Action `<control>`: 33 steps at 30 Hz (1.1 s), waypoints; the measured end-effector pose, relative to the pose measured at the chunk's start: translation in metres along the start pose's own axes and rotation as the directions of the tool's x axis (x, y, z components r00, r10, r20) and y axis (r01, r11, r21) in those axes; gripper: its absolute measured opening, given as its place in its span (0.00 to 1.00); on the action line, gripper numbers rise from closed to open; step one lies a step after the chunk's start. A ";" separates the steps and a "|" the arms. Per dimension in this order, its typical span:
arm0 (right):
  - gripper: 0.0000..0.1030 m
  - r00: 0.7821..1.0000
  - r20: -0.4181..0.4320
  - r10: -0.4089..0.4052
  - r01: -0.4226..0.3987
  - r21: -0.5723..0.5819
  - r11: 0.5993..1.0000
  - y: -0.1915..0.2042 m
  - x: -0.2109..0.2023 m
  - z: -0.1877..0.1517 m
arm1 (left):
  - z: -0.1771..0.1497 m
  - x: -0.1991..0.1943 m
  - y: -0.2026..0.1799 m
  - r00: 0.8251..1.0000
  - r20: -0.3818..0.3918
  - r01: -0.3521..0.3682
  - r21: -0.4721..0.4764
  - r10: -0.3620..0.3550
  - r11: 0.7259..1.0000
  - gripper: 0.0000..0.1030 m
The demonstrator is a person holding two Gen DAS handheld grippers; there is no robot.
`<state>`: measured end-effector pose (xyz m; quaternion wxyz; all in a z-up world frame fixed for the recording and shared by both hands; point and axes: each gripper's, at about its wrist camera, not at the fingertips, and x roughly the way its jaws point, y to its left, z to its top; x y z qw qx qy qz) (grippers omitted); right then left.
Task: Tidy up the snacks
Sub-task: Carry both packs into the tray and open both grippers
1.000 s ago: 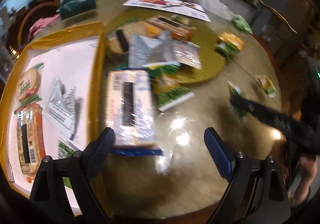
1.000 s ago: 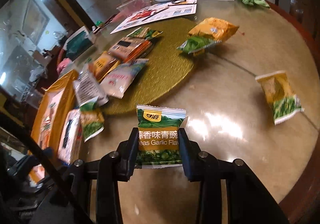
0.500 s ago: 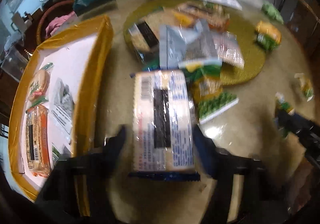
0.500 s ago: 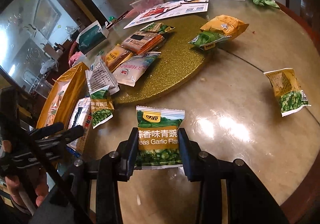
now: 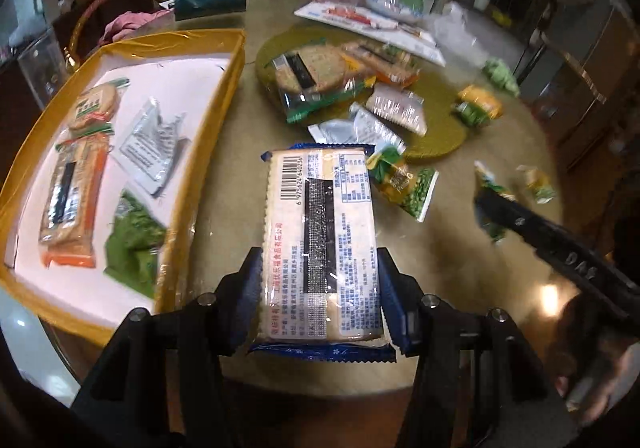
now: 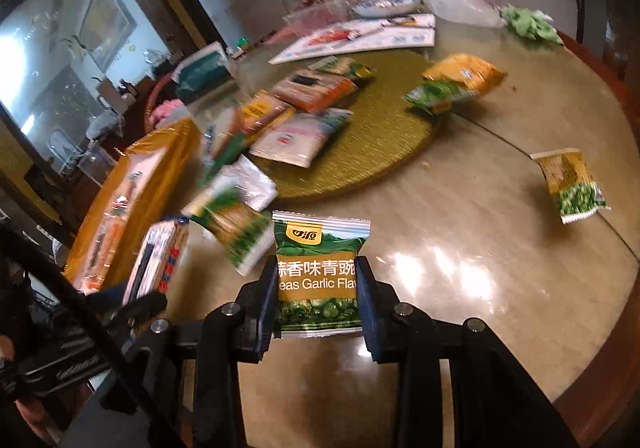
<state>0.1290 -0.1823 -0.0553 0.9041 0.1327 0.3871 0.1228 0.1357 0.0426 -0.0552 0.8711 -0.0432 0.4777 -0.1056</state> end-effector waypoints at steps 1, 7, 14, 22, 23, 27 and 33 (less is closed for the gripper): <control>0.34 1.000 0.013 0.005 -0.005 -0.019 1.000 0.008 -0.004 0.002 | 0.003 -0.004 0.002 1.000 0.007 0.014 -0.003 -0.014 1.000 0.55; 0.34 0.998 0.063 0.021 -0.018 -0.053 0.998 0.032 -0.017 0.013 | 0.005 -0.004 0.000 0.994 -0.034 0.101 0.003 -0.100 0.995 0.55; 0.34 0.995 0.070 0.076 -0.072 -0.066 0.995 0.046 -0.016 0.014 | 0.000 -0.033 0.012 0.976 0.013 0.218 -0.050 -0.218 0.975 0.55; 0.34 0.981 0.047 0.186 -0.179 -0.117 0.977 0.092 -0.002 0.043 | 0.021 -0.093 0.063 0.958 0.202 0.233 -0.127 -0.205 0.964 0.54; 0.34 0.978 0.049 0.202 -0.194 -0.138 0.971 0.102 0.002 0.047 | 0.022 -0.097 0.071 0.962 0.217 0.201 -0.143 -0.168 0.969 0.54; 0.34 0.964 -0.008 0.267 -0.265 -0.148 0.953 0.133 0.030 0.051 | 0.030 -0.100 0.120 0.969 0.243 0.099 -0.238 -0.039 0.966 0.54; 0.34 0.967 -0.090 0.237 -0.252 -0.235 0.939 0.209 0.099 0.065 | 0.070 -0.055 0.180 0.985 0.166 -0.001 -0.272 0.048 0.962 0.54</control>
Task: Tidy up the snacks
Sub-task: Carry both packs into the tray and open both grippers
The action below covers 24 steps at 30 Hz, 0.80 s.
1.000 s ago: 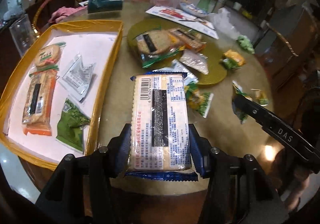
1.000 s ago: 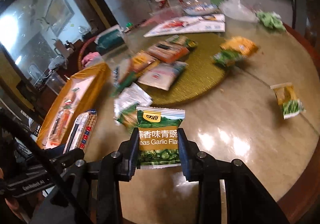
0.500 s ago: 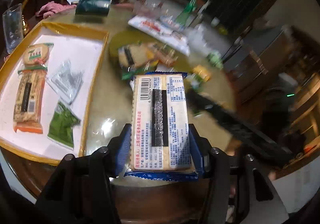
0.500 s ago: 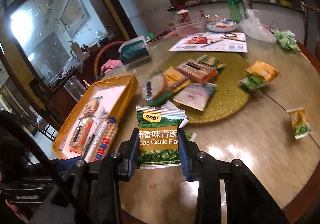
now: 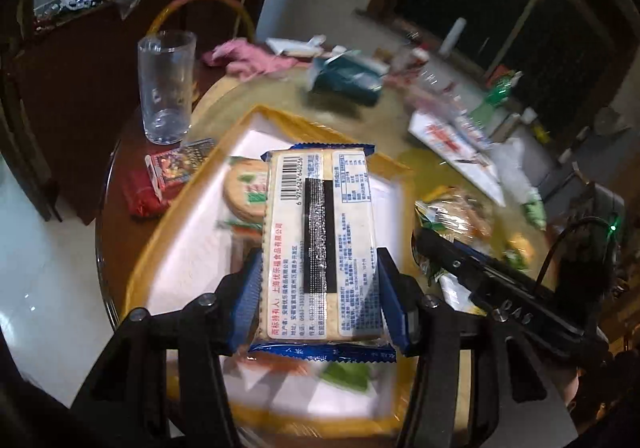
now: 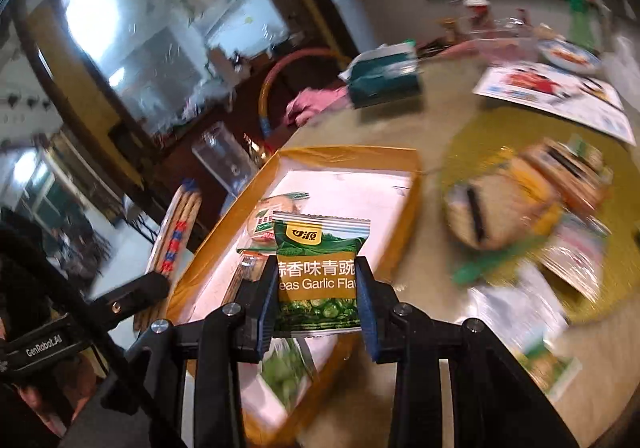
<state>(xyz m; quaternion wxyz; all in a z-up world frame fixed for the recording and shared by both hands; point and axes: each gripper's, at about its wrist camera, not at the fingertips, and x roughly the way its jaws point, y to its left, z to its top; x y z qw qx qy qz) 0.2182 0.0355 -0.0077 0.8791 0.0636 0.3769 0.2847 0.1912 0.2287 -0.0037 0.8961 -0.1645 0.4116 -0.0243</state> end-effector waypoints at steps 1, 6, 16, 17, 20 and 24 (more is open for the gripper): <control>0.34 0.999 -0.012 -0.039 0.039 -0.013 0.999 0.004 0.021 0.009 | 0.010 0.011 0.004 1.000 -0.016 0.004 -0.005 -0.004 1.000 0.54; 0.34 0.993 -0.099 -0.063 0.073 0.101 0.992 -0.023 0.073 0.030 | 0.053 0.060 0.012 0.991 -0.118 0.058 -0.033 -0.061 0.998 0.54; 0.41 0.992 -0.096 -0.081 0.094 0.147 0.985 -0.027 0.085 0.029 | 0.062 0.131 -0.007 0.971 -0.241 0.006 0.018 -0.001 1.000 0.56; 0.46 0.995 -0.091 -0.047 0.060 0.148 0.987 -0.029 0.083 0.029 | 0.063 0.129 -0.006 0.971 -0.239 0.020 -0.004 -0.020 1.000 0.60; 0.49 0.998 -0.068 0.006 0.002 0.121 0.993 -0.032 0.069 0.028 | 0.069 0.120 0.000 0.974 -0.206 0.075 -0.092 -0.093 0.993 0.82; 0.60 1.000 -0.022 0.003 -0.001 0.087 0.996 -0.030 0.032 0.022 | 0.064 0.086 -0.018 0.987 -0.133 0.084 -0.045 -0.090 0.995 0.84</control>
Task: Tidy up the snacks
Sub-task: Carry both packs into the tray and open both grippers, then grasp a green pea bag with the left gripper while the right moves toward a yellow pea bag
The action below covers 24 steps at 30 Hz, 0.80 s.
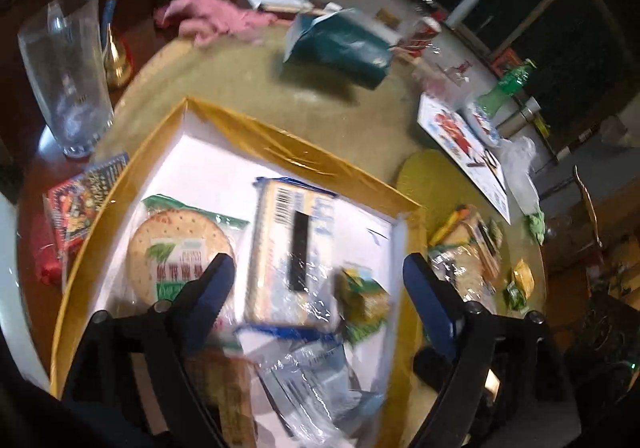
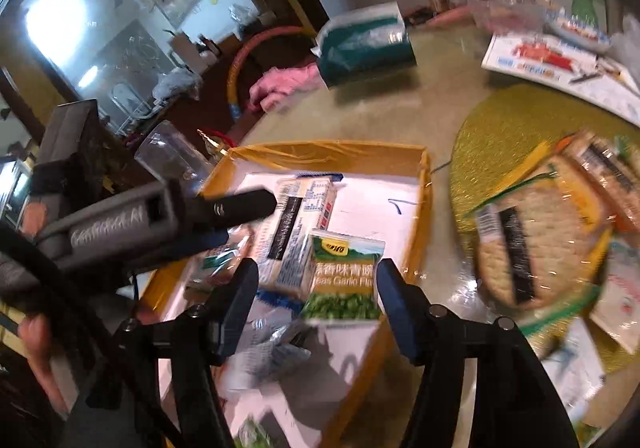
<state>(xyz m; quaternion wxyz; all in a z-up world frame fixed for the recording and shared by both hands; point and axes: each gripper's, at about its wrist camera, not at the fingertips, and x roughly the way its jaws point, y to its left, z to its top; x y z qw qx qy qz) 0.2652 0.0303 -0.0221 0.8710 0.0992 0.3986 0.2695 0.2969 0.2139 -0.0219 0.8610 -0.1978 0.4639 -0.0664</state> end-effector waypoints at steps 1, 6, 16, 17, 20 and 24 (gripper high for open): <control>0.60 1.000 0.006 0.005 -0.005 0.005 1.000 -0.001 -0.010 -0.003 | -0.006 -0.011 -0.006 1.000 0.030 0.000 0.012 0.000 1.000 0.84; 0.71 0.996 0.066 0.064 -0.064 0.001 0.998 -0.017 -0.076 -0.032 | -0.068 -0.073 -0.052 0.980 0.193 -0.060 0.081 0.044 0.995 0.88; 0.74 0.995 0.101 0.016 -0.028 0.116 0.993 -0.087 -0.158 -0.103 | -0.195 -0.069 -0.120 0.984 0.177 -0.052 0.108 0.032 0.993 0.88; 0.74 0.996 0.092 0.008 -0.020 0.128 0.992 -0.095 -0.164 -0.110 | -0.201 -0.066 -0.127 0.988 0.153 -0.046 0.116 0.028 0.992 0.88; 0.74 0.997 0.080 0.019 -0.030 0.146 0.989 -0.114 -0.180 -0.126 | -0.210 -0.056 -0.138 0.995 0.099 -0.029 0.129 0.016 0.991 0.88; 0.74 0.994 0.107 -0.014 -0.008 0.200 0.980 -0.138 -0.195 -0.141 | -0.217 -0.048 -0.152 0.996 0.078 -0.051 0.173 0.038 0.984 0.88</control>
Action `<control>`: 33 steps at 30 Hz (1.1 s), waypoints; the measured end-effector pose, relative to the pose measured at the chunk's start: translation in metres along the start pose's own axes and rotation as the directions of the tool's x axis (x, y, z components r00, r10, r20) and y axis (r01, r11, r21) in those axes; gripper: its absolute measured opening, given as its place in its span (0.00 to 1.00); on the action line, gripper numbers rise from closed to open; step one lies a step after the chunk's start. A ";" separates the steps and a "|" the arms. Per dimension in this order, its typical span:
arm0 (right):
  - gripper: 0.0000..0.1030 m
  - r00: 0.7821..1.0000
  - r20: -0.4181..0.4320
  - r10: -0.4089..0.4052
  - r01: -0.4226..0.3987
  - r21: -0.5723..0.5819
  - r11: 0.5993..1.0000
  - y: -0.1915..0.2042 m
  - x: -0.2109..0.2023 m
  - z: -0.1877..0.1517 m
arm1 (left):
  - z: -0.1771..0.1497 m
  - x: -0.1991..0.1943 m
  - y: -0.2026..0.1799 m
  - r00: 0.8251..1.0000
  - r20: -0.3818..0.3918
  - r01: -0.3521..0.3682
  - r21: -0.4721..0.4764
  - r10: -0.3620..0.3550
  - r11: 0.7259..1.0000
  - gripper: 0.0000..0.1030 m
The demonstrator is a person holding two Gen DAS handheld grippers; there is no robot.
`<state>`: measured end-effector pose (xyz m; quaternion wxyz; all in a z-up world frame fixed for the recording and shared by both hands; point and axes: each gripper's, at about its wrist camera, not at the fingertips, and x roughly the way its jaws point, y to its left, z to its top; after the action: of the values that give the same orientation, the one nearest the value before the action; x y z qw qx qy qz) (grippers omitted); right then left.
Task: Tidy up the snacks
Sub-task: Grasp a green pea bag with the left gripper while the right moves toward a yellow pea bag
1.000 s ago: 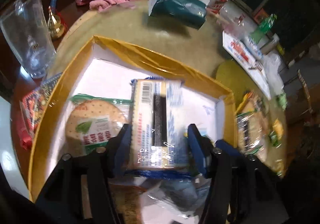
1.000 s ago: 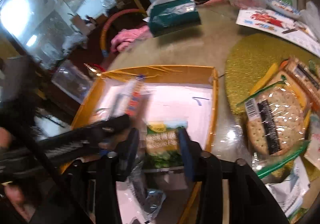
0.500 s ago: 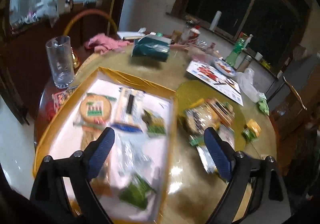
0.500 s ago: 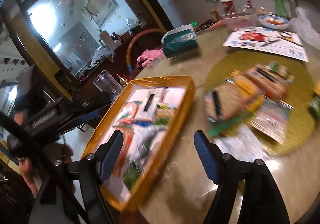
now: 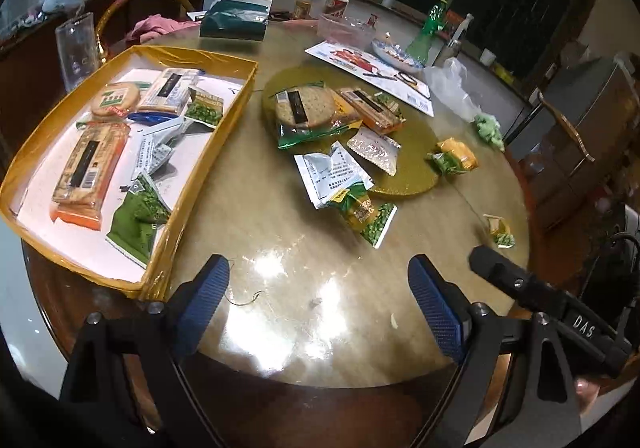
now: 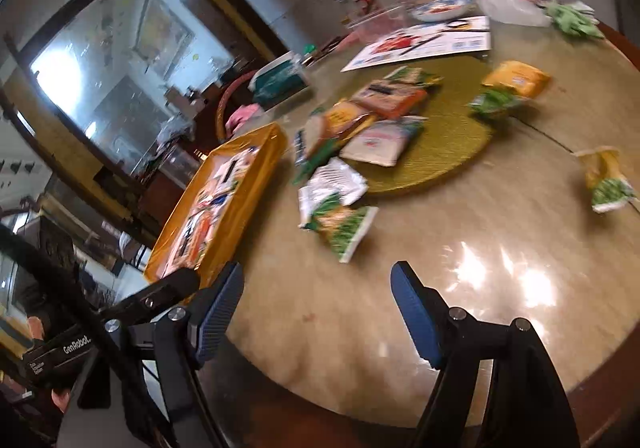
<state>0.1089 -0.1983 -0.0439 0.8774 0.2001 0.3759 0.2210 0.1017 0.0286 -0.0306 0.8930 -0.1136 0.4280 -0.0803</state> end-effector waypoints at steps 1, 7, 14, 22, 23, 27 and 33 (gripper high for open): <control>0.74 1.000 0.002 -0.004 0.004 0.009 1.000 -0.003 -0.002 -0.001 | 0.000 0.000 -0.002 1.000 -0.004 0.006 -0.001 -0.006 1.000 0.88; 0.74 0.999 0.044 -0.019 0.019 0.017 1.000 -0.022 -0.023 -0.003 | -0.002 -0.009 -0.010 1.000 0.013 0.015 0.013 -0.015 1.000 0.88; 0.74 0.995 0.044 -0.095 0.089 0.113 0.990 -0.063 -0.032 -0.011 | -0.010 0.007 -0.017 1.000 -0.024 0.009 0.049 -0.008 0.999 0.88; 0.74 0.946 0.056 -0.319 0.305 0.173 0.937 -0.113 -0.040 0.024 | -0.001 0.030 -0.024 0.996 -0.091 -0.006 0.063 0.012 0.998 0.88; 0.74 0.933 0.053 -0.356 0.340 0.195 0.920 -0.122 -0.042 0.030 | 0.000 0.032 -0.024 0.996 -0.092 0.000 0.061 0.006 0.998 0.88; 0.74 0.900 0.017 -0.435 0.425 0.177 0.888 -0.150 -0.033 0.052 | 0.004 0.043 -0.027 0.993 -0.118 -0.021 0.081 0.031 0.997 0.88; 0.72 0.880 0.025 -0.474 0.468 0.121 0.875 -0.151 -0.020 0.055 | 0.020 0.078 -0.039 0.982 -0.174 -0.062 0.104 0.079 0.993 0.88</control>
<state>0.1736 -0.3430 -0.0759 0.9021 0.1569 0.4013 -0.0258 0.1640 -0.0255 -0.0662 0.8581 -0.0465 0.5052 -0.0794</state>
